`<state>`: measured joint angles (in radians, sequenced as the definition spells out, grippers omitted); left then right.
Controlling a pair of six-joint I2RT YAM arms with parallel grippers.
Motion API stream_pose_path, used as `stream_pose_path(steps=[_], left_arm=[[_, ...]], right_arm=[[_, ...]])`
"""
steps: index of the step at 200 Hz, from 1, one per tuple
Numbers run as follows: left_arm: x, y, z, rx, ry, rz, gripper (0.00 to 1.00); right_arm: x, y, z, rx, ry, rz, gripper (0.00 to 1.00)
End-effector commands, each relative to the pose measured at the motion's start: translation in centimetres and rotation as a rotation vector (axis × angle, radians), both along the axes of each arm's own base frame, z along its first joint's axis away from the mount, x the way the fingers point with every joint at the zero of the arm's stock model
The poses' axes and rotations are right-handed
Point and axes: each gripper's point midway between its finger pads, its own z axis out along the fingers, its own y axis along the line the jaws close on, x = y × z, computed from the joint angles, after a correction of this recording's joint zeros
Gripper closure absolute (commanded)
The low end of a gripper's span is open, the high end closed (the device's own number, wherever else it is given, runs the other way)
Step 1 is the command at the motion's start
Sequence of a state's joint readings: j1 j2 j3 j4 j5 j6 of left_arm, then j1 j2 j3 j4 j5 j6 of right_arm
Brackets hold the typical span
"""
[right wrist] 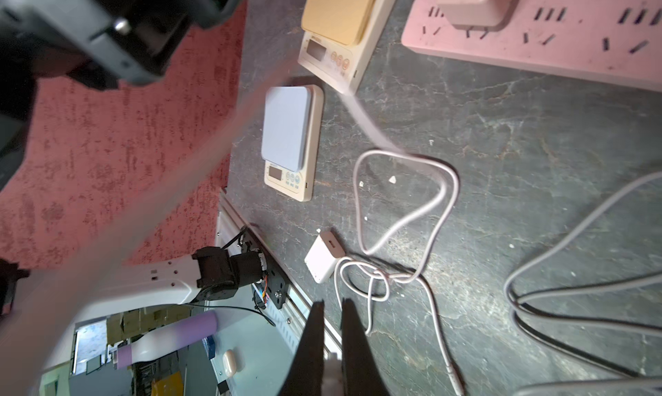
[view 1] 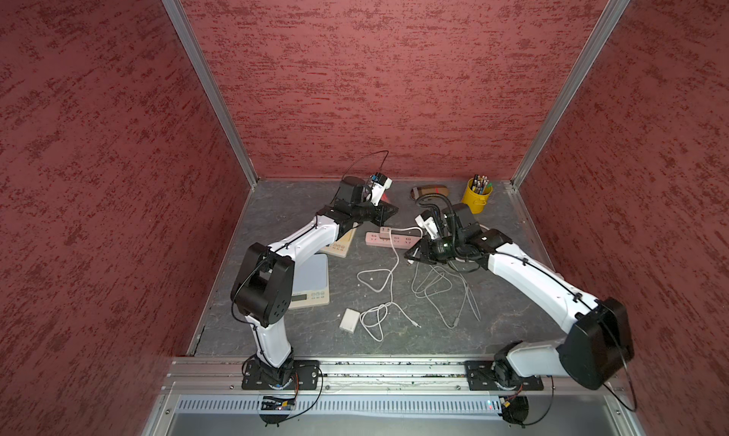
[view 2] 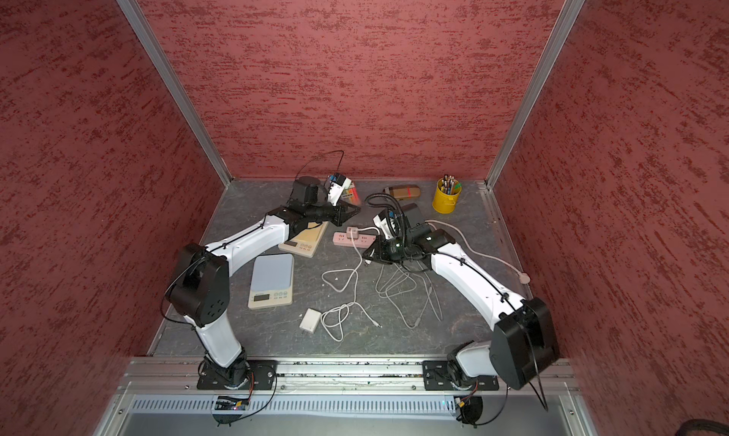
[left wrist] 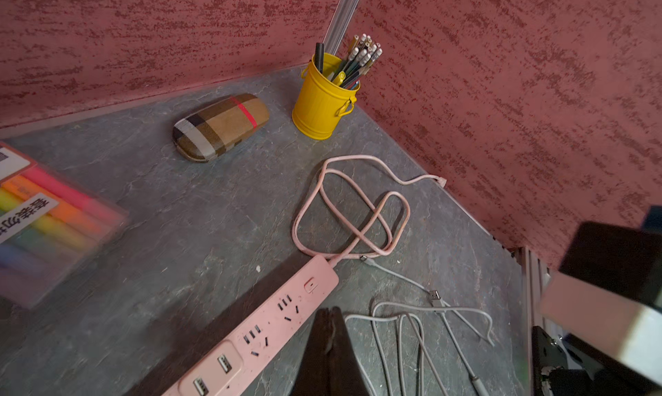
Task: Charge the electronic scale
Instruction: Adjust the charging cable at the center of the board.
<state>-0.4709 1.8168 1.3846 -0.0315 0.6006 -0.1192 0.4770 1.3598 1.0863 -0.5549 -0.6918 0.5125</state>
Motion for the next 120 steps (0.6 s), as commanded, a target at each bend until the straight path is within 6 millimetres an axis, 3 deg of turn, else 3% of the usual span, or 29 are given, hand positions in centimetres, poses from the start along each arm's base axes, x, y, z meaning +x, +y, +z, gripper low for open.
stream_pose_path(steps=[1,39,45,59,70,92,120], left_arm=[[-0.1,-2.0,0.3,-0.066,0.017,-0.055,1.00],[-0.8,-3.1,-1.6,-0.104,0.079,-0.097,1.00],[-0.9,-2.7,-1.7,-0.112,0.070,-0.092,0.93],[-1.2,-1.2,-1.5,-0.125,0.036,-0.067,0.65],[-1.5,0.4,-1.3,-0.130,-0.004,-0.047,0.55],[-2.1,3.0,-1.0,-0.116,-0.102,-0.003,0.46],[-3.2,4.2,-0.9,-0.142,-0.164,-0.015,0.42]], right_arm=[[0.2,0.3,3.1,0.107,-0.095,0.025,1.00],[1.4,-0.4,5.1,0.147,-0.147,-0.041,1.00],[1.7,-0.8,4.7,0.131,-0.133,-0.061,1.00],[2.8,-2.0,3.4,0.079,-0.080,-0.135,1.00],[3.8,-3.4,1.7,0.022,-0.025,-0.208,1.00],[4.9,-4.8,-0.8,-0.038,0.030,-0.268,1.00],[5.8,-4.3,-1.1,-0.017,0.050,-0.269,1.00]])
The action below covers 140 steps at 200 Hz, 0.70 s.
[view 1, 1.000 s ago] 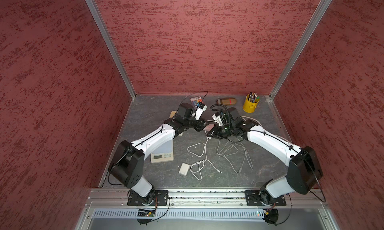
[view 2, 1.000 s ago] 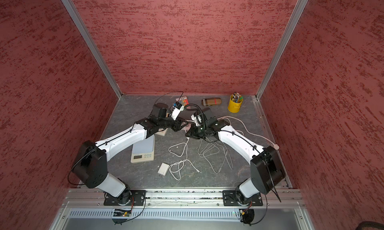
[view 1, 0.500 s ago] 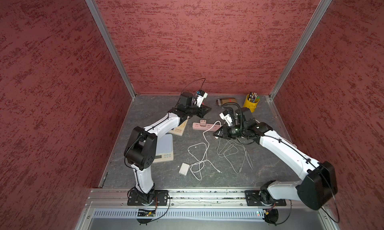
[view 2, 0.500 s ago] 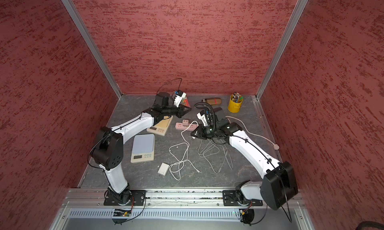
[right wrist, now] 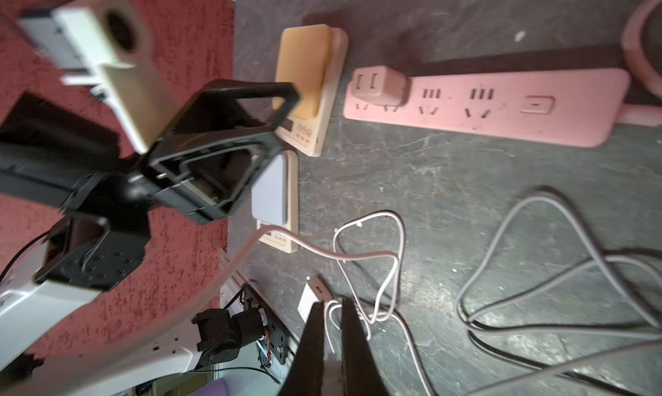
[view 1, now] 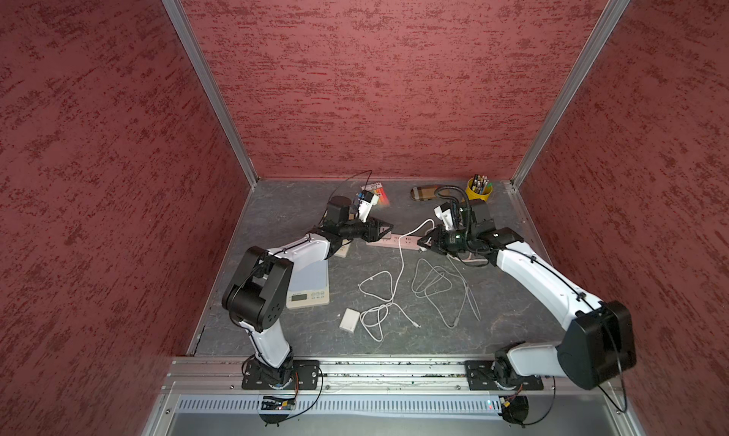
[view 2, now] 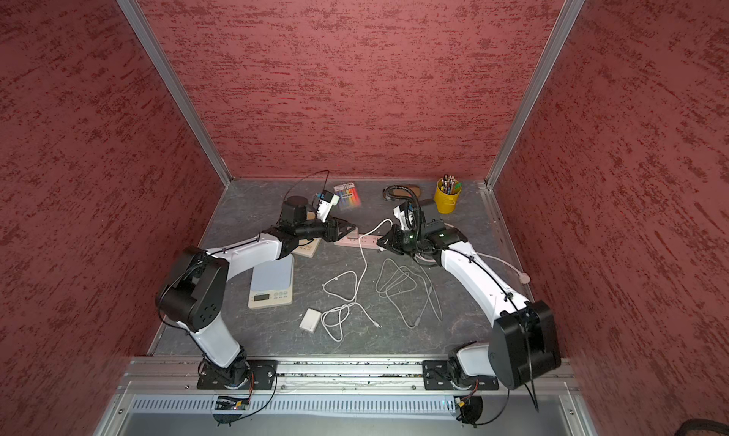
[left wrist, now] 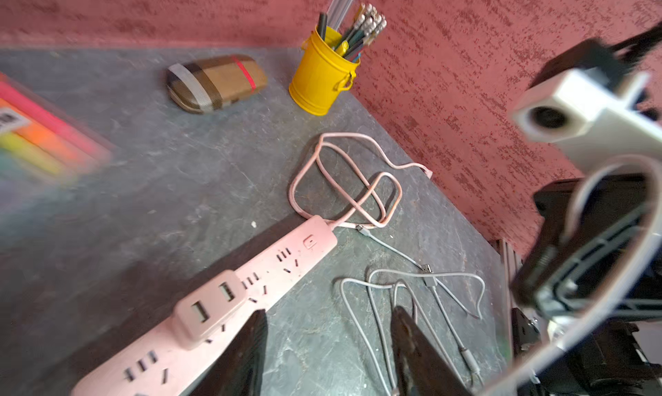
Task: Charge the electronic scale
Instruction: Adjust the charging cable at the center of the board.
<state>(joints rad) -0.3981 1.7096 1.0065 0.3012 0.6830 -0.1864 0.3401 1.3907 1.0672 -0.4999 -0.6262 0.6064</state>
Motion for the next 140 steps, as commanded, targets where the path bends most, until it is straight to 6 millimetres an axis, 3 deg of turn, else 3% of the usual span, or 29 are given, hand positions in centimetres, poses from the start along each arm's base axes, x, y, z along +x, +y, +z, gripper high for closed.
stream_pose_path(steps=[1,33,63,120,140], left_arm=[[-0.3,0.0,3.4,-0.056,-0.182,-0.030,0.42],[-1.9,-2.9,4.1,-0.039,-0.298,-0.124,0.34],[-2.9,-5.5,4.0,-0.039,-0.329,-0.218,0.34],[-3.8,-6.5,2.5,-0.041,-0.316,-0.284,0.33],[-3.5,-7.0,1.4,-0.016,-0.266,-0.289,0.38]], right_arm=[[1.0,0.0,0.5,0.003,0.001,-0.032,1.00],[1.5,0.3,0.5,0.010,0.006,-0.031,1.00],[1.5,0.3,0.2,0.000,0.016,-0.027,1.00],[1.9,0.1,-1.0,-0.032,0.044,-0.033,1.00],[2.1,0.5,-0.6,-0.012,0.030,-0.024,1.00]])
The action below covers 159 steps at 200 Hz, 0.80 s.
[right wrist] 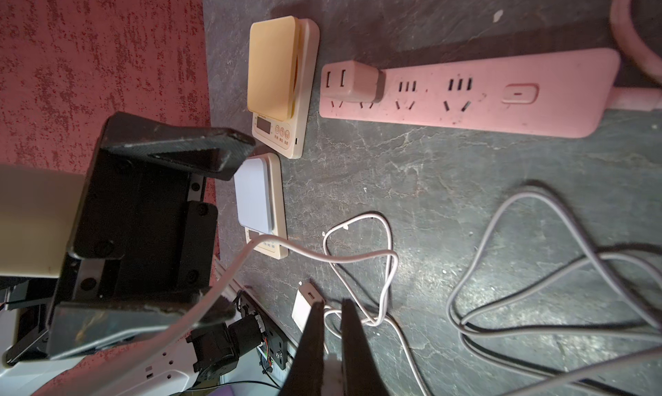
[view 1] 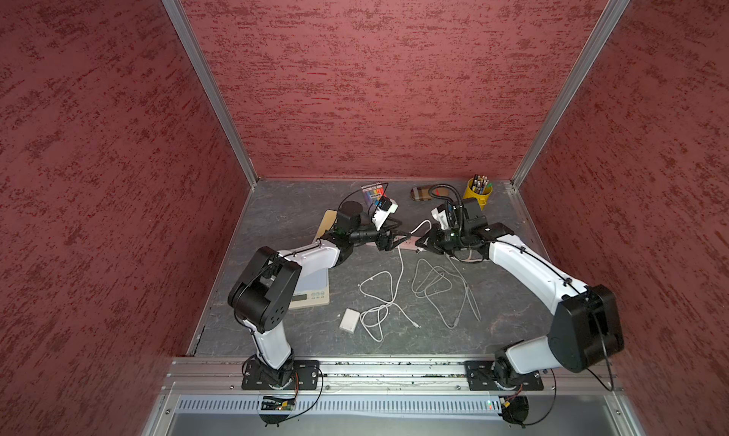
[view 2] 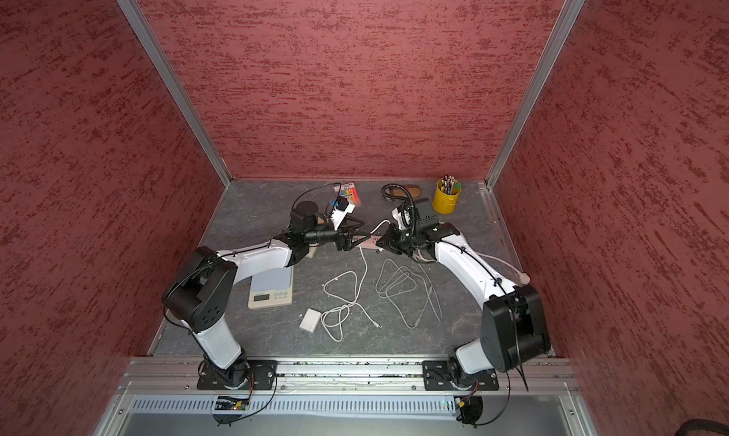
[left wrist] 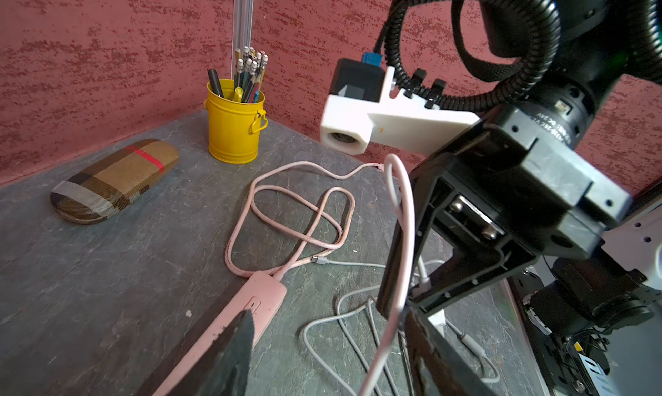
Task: Charge the electronic scale
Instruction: Adjust the charging cable at the center of the board.
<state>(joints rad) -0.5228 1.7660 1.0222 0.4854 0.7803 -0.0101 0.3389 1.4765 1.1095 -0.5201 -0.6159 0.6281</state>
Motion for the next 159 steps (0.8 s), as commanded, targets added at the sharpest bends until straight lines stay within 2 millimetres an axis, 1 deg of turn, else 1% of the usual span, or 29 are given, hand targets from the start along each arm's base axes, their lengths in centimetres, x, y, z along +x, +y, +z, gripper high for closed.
stream_pose_path(steps=[1,9,14,32,37,42,45,48,60,71,82,93,111,130,144,159], left_arm=[[0.2,-0.9,-0.6,0.024,0.009,-0.028,0.38],[0.5,-1.1,-0.8,0.032,0.026,-0.026,0.45],[0.8,-1.1,-0.8,0.033,0.036,-0.018,0.52],[2.7,-0.6,-1.0,0.032,0.096,0.057,0.87],[3.3,-0.5,-0.9,0.022,0.120,0.070,0.95],[3.8,-0.4,-0.7,0.008,0.145,0.076,1.00],[4.1,-0.3,-0.6,0.002,0.159,0.081,1.00],[4.4,-0.2,-0.4,-0.007,0.172,0.082,1.00],[4.8,-0.6,0.0,-0.027,0.203,0.067,1.00],[4.7,-1.4,0.2,-0.027,0.211,0.042,1.00],[4.3,-2.3,0.2,-0.014,0.211,0.022,1.00],[3.8,-3.1,-0.2,-0.002,0.223,0.002,1.00],[2.7,-4.1,-1.3,0.007,0.253,-0.018,1.00],[1.8,-4.7,-2.7,0.018,0.288,-0.020,1.00],[1.1,-5.2,-3.3,0.012,0.308,-0.032,1.00],[0.4,-5.7,-3.9,0.012,0.331,-0.049,1.00]], right_arm=[[1.0,0.2,1.2,0.011,-0.043,-0.004,1.00],[1.0,0.3,1.4,0.019,-0.051,-0.003,1.00],[1.0,0.3,1.6,0.022,-0.056,-0.003,1.00],[0.7,0.3,2.0,0.026,-0.071,0.006,1.00],[0.6,0.3,1.8,0.025,-0.069,0.011,1.00],[0.5,0.3,1.7,0.025,-0.067,0.016,1.00],[0.4,0.4,1.6,0.029,-0.065,0.021,1.00],[0.1,0.4,2.4,0.040,-0.087,0.026,1.00],[-0.5,0.4,2.6,0.059,-0.094,0.036,1.00],[-1.0,0.5,3.0,0.083,-0.107,0.044,1.00],[-1.2,0.7,3.9,0.114,-0.137,0.047,1.00],[-1.3,0.7,5.2,0.147,-0.183,0.047,1.00],[-1.3,1.0,7.8,0.206,-0.272,0.052,1.00],[-1.0,1.1,10.5,0.261,-0.364,0.052,1.00],[-0.5,1.1,12.1,0.302,-0.417,0.039,1.00],[0.2,1.1,13.1,0.343,-0.459,0.008,1.00]])
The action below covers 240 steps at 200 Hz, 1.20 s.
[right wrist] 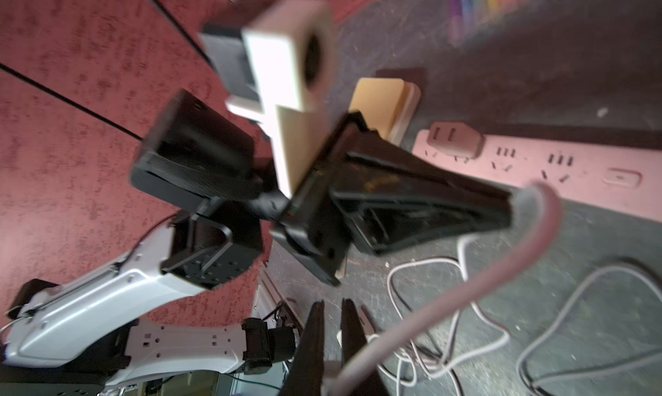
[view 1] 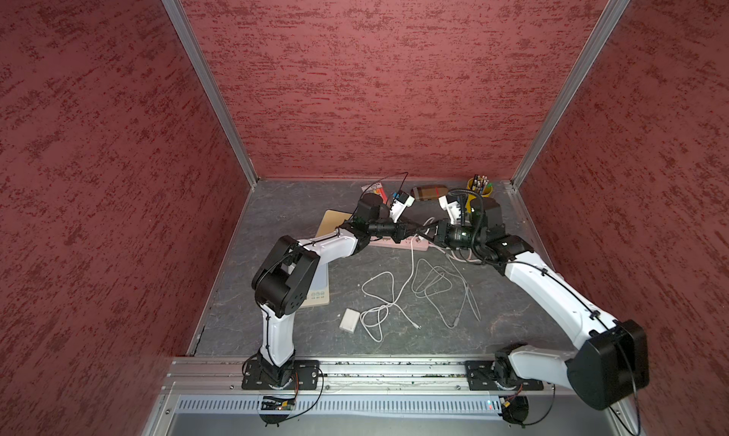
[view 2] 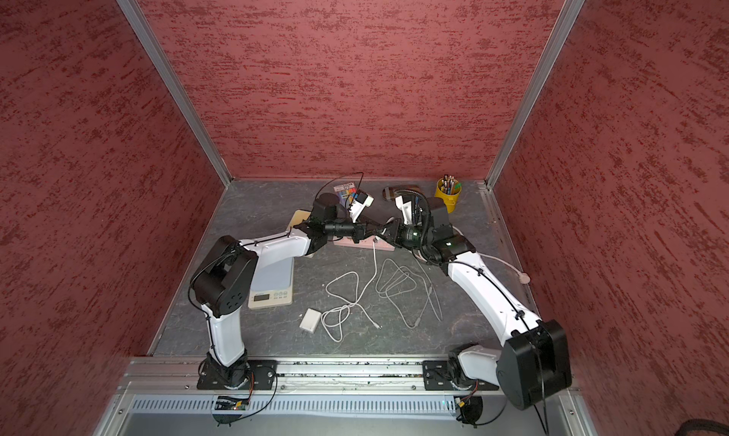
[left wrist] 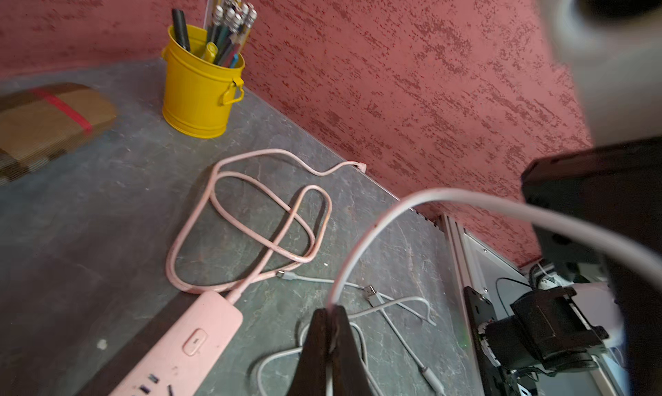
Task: Charge the electronic scale
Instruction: Adjust the charging cable at the center of the board.
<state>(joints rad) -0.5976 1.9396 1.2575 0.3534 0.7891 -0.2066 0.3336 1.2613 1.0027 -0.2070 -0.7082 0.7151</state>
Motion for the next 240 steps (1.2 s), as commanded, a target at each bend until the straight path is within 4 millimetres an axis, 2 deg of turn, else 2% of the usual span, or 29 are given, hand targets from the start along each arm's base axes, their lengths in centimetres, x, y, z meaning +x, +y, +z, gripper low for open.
stream_pose_path(steps=[1,14,28,53,72,88,119,142,166,184,218,234,240], left_arm=[[-0.6,-0.5,-2.7,0.017,0.082,-0.009,1.00],[-0.7,-0.5,-2.6,0.010,0.092,-0.008,1.00],[0.1,0.5,-2.0,-0.013,0.108,0.017,1.00],[1.9,3.0,-0.7,-0.066,0.167,0.056,0.85],[2.8,4.5,-0.1,-0.081,0.212,0.060,0.66],[3.0,5.5,0.2,-0.080,0.235,0.070,0.55],[3.1,6.4,-0.4,-0.051,0.250,0.096,0.43],[3.1,5.5,-1.5,-0.038,0.264,0.087,0.43],[2.0,2.9,-3.9,-0.008,0.286,0.061,0.46],[0.7,1.1,-5.3,-0.008,0.315,0.052,0.58],[-4.0,-2.6,-7.6,0.035,0.321,-0.005,0.86],[-5.7,-3.4,-8.5,0.062,0.313,-0.018,0.90],[-5.8,-3.7,-8.1,0.046,0.283,-0.021,0.90]], right_arm=[[1.2,0.3,4.1,0.122,-0.147,-0.017,1.00],[2.0,0.2,4.4,0.161,-0.172,-0.051,1.00],[2.9,-0.2,4.0,0.218,-0.177,-0.117,1.00],[4.2,-1.3,2.5,0.311,-0.199,-0.243,1.00],[5.1,-1.9,1.3,0.337,-0.224,-0.337,1.00],[5.5,-2.5,1.3,0.409,-0.255,-0.393,1.00],[5.8,-3.8,1.9,0.563,-0.279,-0.458,1.00],[5.1,-4.5,2.4,0.642,-0.288,-0.472,1.00],[4.7,-5.3,2.3,0.679,-0.272,-0.507,1.00],[4.3,-6.8,2.7,0.723,-0.278,-0.575,1.00],[5.0,-9.3,3.6,0.751,-0.304,-0.718,1.00],[5.7,-9.7,3.9,0.759,-0.313,-0.757,1.00],[6.1,-9.7,3.9,0.751,-0.319,-0.767,1.00]])
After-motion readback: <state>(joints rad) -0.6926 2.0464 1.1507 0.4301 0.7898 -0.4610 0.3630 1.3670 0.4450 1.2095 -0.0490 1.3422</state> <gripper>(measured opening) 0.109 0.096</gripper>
